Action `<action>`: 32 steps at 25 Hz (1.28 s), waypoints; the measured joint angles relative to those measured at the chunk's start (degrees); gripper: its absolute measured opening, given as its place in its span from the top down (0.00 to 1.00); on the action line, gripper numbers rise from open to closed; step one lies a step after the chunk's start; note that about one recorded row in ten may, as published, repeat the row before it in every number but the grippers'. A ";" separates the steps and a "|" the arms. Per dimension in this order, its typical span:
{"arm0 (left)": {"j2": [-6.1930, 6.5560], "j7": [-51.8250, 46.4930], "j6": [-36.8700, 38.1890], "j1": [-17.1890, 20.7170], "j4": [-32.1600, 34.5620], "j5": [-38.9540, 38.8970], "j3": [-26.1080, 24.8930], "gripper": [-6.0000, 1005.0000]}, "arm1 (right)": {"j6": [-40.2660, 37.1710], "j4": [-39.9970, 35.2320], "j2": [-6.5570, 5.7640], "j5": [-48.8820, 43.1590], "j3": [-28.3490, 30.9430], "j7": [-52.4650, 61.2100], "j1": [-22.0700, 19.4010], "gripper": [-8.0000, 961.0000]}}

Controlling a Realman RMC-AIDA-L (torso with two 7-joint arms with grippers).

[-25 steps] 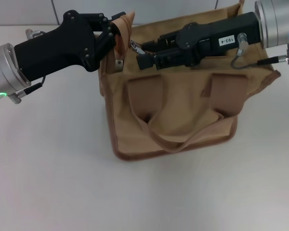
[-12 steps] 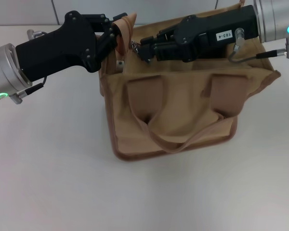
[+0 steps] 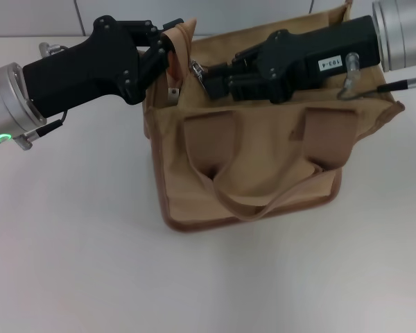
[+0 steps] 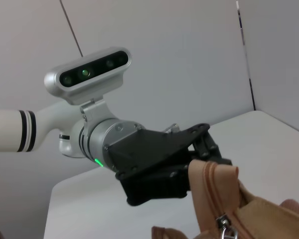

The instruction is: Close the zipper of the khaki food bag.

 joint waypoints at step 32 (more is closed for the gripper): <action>0.09 -0.04 -0.33 -0.53 0.01 -0.01 -0.12 0.97 | -1.28 -8.11 0.58 -0.16 -0.21 3.62 -2.76 0.77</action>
